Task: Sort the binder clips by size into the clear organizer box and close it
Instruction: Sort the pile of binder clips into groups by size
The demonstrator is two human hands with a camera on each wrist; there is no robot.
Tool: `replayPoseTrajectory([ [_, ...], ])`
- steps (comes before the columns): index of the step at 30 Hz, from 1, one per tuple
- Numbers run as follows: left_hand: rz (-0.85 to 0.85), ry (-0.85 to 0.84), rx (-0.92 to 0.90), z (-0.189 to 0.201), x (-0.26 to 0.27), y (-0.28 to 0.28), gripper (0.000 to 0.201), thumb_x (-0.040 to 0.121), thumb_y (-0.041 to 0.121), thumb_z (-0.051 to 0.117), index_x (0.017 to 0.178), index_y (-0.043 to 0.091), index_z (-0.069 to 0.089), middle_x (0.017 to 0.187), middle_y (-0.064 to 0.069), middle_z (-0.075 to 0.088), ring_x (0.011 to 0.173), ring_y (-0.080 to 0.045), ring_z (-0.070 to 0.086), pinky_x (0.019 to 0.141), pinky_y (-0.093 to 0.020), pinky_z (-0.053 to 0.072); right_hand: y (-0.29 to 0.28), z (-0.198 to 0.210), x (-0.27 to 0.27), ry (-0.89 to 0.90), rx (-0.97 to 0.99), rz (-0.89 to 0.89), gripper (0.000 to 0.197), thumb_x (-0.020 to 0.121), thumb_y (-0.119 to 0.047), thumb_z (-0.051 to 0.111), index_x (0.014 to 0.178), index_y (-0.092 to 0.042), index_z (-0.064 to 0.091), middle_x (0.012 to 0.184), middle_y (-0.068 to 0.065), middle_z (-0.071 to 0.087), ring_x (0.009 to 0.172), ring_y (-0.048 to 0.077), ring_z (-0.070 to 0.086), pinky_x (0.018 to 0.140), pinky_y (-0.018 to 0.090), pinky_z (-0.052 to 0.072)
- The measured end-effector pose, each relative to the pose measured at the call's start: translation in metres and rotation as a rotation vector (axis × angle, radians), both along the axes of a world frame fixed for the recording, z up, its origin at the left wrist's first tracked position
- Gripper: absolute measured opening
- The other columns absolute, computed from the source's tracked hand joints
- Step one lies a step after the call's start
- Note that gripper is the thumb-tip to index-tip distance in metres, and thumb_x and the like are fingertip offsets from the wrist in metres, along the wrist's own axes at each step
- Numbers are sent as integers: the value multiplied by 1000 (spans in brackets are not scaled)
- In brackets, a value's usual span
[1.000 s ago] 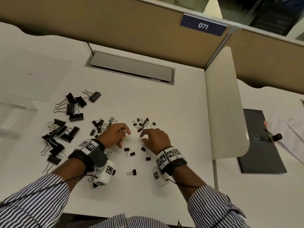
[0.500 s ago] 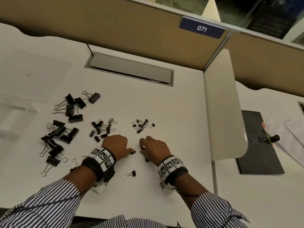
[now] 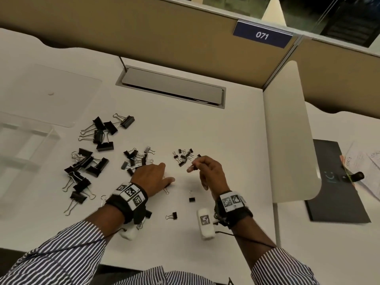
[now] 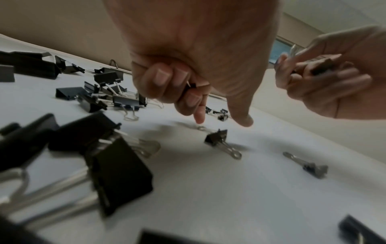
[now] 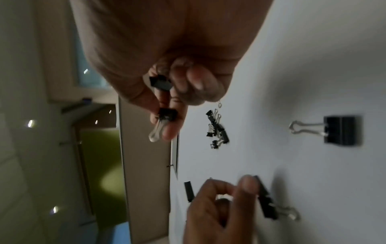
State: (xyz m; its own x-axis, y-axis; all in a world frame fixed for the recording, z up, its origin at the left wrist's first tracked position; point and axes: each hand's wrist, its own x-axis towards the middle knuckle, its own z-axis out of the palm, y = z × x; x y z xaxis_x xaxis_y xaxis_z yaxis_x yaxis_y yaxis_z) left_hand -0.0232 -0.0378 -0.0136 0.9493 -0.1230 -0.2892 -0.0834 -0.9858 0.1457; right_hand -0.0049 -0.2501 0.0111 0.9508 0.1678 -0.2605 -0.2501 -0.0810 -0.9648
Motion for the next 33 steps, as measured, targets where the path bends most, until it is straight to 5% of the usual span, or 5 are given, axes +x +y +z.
replayPoseTrajectory([
  [6,-70,54,-21,-5,-8,-12,54,87,62,56,112,15,44,104,-5,65,96,-26,63,65,-32,38,-11,-5,0,314,301,-93,27,89,-25,47,64,-15,48,55,5,38,43,15,21,44,25,11],
  [10,-83,24,-46,-6,-9,-16,36,97,41,49,116,11,44,106,-8,65,97,-30,62,66,-31,34,-15,-9,-9,-12,-290,168,40,89,-34,68,63,-10,49,50,-5,41,47,13,32,49,26,28],
  [16,-87,-26,-22,-5,-7,-5,18,97,19,40,107,8,51,89,-10,65,78,-31,61,58,-34,35,-28,-24,-31,-208,-1010,665,30,86,-54,63,107,-36,53,73,-9,59,69,10,53,58,25,34],
  [22,1,-78,-233,0,-6,15,16,96,32,52,97,17,52,67,6,49,63,-20,51,57,-30,40,-24,-28,-42,-231,-1050,729,28,90,-46,60,112,-34,49,97,-10,56,84,16,56,69,29,40],
  [33,-151,4,-184,-1,-4,19,29,93,27,61,121,24,56,104,-6,67,95,-26,62,76,-32,46,-13,-28,-29,-230,-590,361,4,89,-24,67,85,-25,66,80,-9,67,63,1,55,63,17,43],
])
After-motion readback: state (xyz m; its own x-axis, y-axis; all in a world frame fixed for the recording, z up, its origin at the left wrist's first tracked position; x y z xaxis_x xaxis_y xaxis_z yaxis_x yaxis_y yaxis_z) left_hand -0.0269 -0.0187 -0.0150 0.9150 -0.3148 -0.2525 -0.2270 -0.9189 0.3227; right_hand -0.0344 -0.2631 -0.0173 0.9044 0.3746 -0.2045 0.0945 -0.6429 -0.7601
